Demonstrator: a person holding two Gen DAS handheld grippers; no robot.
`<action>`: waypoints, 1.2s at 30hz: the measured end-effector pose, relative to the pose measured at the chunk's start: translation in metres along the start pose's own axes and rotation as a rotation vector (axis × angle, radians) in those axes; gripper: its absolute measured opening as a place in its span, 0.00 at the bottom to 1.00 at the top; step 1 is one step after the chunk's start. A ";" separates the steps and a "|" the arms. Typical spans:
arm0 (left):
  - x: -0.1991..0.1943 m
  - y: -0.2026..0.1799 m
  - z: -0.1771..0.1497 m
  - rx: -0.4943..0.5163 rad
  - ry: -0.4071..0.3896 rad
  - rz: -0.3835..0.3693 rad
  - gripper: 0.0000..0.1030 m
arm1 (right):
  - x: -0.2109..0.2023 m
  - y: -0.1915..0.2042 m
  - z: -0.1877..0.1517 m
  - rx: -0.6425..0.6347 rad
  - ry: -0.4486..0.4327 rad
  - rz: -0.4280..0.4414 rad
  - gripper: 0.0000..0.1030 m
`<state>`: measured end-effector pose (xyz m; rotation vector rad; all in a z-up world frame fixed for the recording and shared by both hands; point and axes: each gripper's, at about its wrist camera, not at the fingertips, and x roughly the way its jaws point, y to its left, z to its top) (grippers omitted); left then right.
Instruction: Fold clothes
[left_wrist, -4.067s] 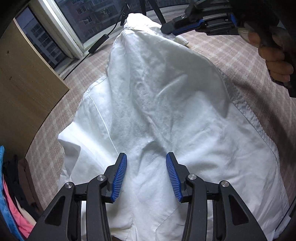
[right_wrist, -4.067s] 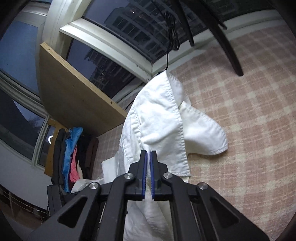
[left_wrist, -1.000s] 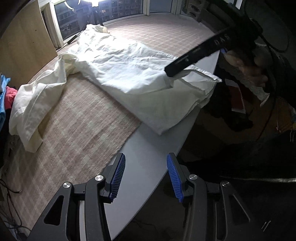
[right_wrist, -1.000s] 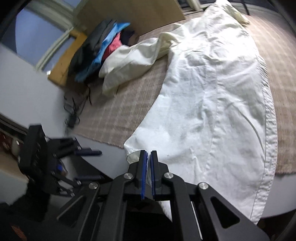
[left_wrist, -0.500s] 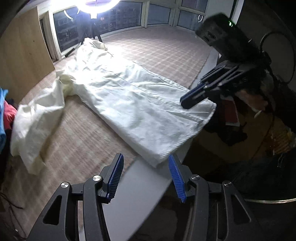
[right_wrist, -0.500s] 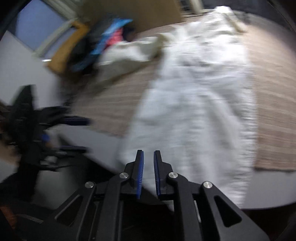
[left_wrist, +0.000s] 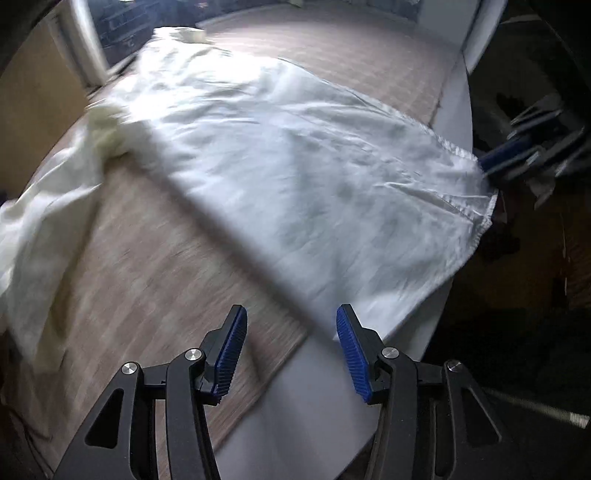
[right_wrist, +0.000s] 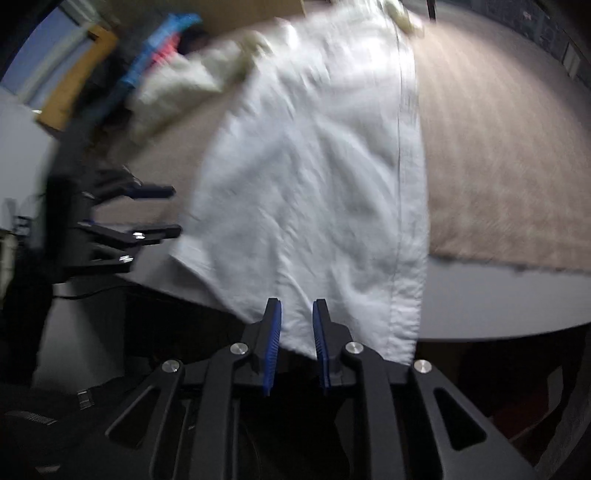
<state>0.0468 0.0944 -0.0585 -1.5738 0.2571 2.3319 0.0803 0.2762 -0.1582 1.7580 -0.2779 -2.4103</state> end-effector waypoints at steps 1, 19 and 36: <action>-0.012 0.012 -0.005 -0.027 -0.017 0.019 0.47 | -0.025 0.005 0.009 -0.026 -0.033 -0.011 0.23; -0.067 0.204 -0.029 -0.666 -0.185 0.390 0.53 | 0.001 0.042 0.300 -0.418 -0.220 -0.051 0.37; -0.066 0.212 0.008 -0.761 -0.214 0.398 0.05 | 0.194 0.006 0.338 -0.391 -0.049 0.131 0.36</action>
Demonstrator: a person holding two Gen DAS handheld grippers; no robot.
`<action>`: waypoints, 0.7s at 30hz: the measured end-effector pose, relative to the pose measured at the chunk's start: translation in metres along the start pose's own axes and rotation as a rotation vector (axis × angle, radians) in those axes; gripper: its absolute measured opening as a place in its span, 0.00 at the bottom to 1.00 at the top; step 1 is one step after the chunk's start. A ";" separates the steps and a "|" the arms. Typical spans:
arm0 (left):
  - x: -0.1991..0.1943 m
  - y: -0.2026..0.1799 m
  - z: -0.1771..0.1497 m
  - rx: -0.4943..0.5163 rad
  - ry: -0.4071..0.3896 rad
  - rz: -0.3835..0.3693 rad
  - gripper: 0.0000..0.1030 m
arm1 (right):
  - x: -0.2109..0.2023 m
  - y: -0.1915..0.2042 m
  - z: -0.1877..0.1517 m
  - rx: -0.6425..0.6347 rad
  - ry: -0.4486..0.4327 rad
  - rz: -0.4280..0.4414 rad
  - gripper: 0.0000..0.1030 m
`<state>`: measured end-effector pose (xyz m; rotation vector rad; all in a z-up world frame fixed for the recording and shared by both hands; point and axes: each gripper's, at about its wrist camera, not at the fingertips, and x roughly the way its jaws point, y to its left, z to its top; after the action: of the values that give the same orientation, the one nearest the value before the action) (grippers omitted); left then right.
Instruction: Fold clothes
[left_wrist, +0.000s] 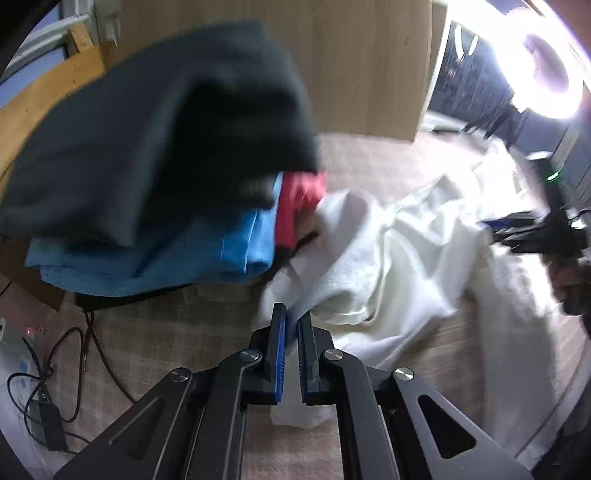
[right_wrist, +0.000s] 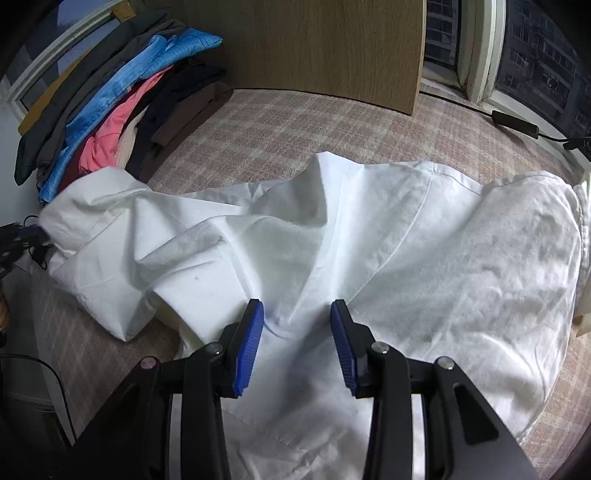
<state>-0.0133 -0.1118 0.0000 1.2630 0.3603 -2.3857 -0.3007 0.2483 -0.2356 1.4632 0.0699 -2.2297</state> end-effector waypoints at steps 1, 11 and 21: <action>-0.010 -0.005 -0.001 0.012 -0.020 -0.027 0.05 | 0.000 0.000 0.000 0.001 0.004 -0.004 0.36; -0.009 -0.052 -0.075 0.177 0.162 -0.138 0.32 | 0.002 -0.002 0.005 -0.006 0.058 -0.090 0.37; 0.018 -0.004 -0.036 0.119 0.019 -0.065 0.40 | -0.056 0.021 -0.007 0.028 -0.038 -0.110 0.39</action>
<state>0.0017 -0.0973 -0.0346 1.3459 0.2715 -2.4839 -0.2679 0.2514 -0.1850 1.4636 0.1093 -2.3546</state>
